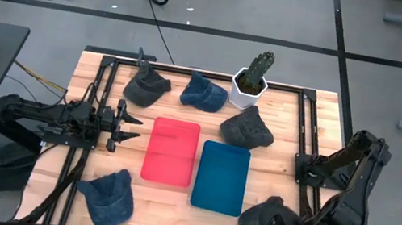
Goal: Pick & Place hat
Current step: Put the bottom black cap into the blue bin
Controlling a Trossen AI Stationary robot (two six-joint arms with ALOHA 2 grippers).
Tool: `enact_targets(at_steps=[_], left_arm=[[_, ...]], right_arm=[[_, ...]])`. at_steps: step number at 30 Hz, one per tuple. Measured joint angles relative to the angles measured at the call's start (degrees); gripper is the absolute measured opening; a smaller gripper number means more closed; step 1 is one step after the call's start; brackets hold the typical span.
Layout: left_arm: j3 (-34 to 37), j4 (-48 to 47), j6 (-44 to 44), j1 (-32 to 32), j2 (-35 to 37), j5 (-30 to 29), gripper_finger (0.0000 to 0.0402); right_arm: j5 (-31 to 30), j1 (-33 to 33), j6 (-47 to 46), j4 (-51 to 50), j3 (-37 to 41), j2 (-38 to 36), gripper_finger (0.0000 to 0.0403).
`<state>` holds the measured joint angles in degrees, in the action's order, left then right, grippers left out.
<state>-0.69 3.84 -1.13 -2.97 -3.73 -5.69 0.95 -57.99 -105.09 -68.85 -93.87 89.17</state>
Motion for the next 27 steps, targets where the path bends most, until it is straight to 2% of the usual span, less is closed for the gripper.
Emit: enact_targets(at_steps=[4,11,15,16,21,27], left_arm=[[0.0,0.0,0.0,0.0,0.0,0.0,0.0206],[0.0,0.0,0.0,0.0,0.0,0.0,0.0206],[0.0,0.0,0.0,0.0,0.0,0.0,0.0206],[0.0,0.0,0.0,0.0,0.0,0.0,0.0206],[0.0,0.0,0.0,0.0,0.0,0.0,0.0206],[0.0,0.0,0.0,0.0,0.0,0.0,0.0206]], right_arm=[[0.0,0.1,2.7,7.9,3.6,0.0,0.0036],[0.7,0.2,0.4,18.5,11.2,0.0,0.0036],[7.3,1.9,0.5,17.7,13.8,0.0,0.0036],[7.4,2.2,0.6,17.2,14.1,0.0,0.0036],[-1.9,1.9,0.3,13.3,14.2,0.0,0.0036],[-2.5,1.7,-2.0,7.0,15.2,0.0,0.0036]])
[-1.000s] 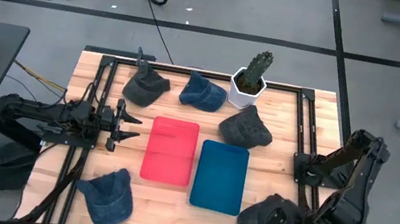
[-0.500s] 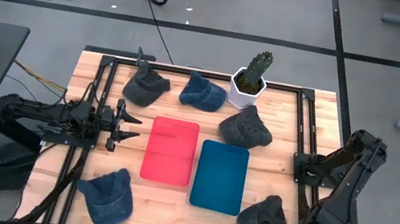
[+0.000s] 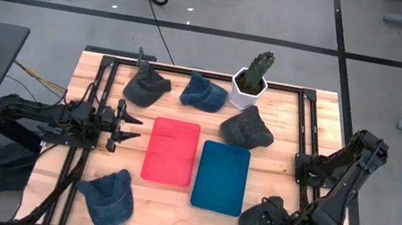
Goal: Pick & Place hat
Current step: Put the bottom black cap into the blue bin
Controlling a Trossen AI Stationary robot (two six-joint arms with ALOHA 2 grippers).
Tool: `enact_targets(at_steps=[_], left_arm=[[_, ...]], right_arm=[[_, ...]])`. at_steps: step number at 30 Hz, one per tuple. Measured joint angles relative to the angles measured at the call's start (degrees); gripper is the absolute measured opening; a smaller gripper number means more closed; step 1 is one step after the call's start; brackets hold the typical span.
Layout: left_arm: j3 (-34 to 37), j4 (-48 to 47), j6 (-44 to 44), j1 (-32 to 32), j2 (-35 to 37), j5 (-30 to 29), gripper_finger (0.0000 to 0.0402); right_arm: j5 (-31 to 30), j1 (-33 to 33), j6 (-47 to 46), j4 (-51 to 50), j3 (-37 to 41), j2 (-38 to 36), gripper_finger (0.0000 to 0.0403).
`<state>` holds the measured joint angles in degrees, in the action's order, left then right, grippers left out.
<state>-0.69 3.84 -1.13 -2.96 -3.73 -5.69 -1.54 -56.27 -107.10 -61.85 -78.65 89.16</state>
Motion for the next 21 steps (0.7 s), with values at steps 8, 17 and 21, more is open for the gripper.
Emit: enact_targets(at_steps=[8,17,21], left_arm=[[0.0,0.0,0.0,0.0,0.0,0.0,0.0206],[0.0,0.0,0.0,0.0,0.0,0.0,0.0206],[0.0,0.0,0.0,0.0,0.0,0.0,0.0206]], right_arm=[[2.7,1.1,-1.6,-2.0,3.0,0.0,0.0036],[3.5,1.2,3.6,-2.8,5.9,0.0,0.0048],[3.7,1.1,3.1,-3.7,6.7,0.0,0.0086]])
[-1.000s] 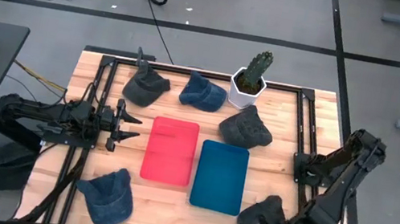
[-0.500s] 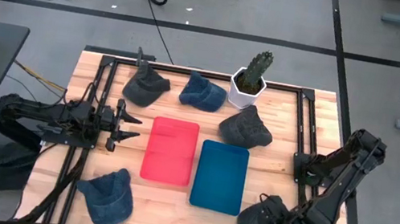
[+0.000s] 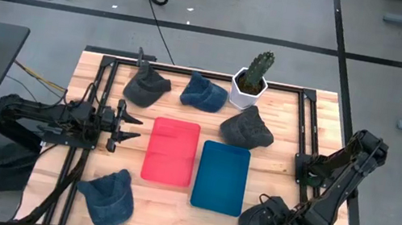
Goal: Pick & Place hat
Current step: Put the bottom black cap into the blue bin
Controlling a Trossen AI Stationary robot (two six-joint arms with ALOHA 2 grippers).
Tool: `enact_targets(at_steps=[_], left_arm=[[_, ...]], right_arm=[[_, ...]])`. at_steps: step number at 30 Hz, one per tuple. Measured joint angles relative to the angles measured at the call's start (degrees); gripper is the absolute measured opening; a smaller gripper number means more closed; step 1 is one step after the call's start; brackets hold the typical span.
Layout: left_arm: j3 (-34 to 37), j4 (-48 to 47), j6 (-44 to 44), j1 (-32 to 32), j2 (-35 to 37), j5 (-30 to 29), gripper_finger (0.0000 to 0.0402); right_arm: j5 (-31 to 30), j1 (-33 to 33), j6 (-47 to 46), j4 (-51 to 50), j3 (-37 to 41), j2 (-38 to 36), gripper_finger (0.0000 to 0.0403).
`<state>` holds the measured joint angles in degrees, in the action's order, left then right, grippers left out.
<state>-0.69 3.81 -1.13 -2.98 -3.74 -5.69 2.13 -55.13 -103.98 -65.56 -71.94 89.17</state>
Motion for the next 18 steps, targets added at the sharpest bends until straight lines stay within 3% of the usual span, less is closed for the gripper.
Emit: enact_targets(at_steps=[10,18], left_arm=[[0.0,0.0,0.0,0.0,0.0,0.0,0.0206],[0.0,0.0,0.0,0.0,0.0,0.0,0.0206]], right_arm=[[-0.6,0.0,-0.5,7.2,6.1,0.0,0.0221],[-0.1,0.4,-2.0,16.7,13.5,0.0,0.0233]])
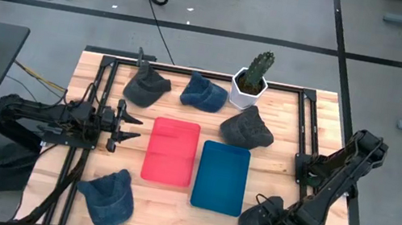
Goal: Pick & Place hat
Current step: Put the bottom black cap into the blue bin
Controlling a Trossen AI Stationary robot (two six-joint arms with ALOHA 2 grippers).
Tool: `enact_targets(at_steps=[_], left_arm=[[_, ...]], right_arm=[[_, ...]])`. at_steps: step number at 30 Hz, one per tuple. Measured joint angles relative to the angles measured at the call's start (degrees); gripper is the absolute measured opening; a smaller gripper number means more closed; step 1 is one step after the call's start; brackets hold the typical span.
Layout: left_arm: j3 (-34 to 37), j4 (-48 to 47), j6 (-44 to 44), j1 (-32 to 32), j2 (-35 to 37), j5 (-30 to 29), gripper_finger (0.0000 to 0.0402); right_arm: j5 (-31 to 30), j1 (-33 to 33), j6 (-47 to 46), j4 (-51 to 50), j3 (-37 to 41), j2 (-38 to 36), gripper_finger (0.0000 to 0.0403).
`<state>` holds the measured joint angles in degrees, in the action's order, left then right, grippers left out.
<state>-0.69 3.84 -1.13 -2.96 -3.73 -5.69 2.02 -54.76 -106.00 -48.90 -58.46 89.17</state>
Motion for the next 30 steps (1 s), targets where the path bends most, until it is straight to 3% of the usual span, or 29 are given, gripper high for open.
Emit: enact_targets(at_steps=[16,30], left_arm=[[0.0,0.0,0.0,0.0,0.0,0.0,0.0206],[0.0,0.0,0.0,0.0,0.0,0.0,0.0206]], right_arm=[[-2.6,0.0,2.0,3.9,2.0,0.0,0.0117],[-2.6,0.0,3.4,4.2,2.0,0.1,0.0102]])
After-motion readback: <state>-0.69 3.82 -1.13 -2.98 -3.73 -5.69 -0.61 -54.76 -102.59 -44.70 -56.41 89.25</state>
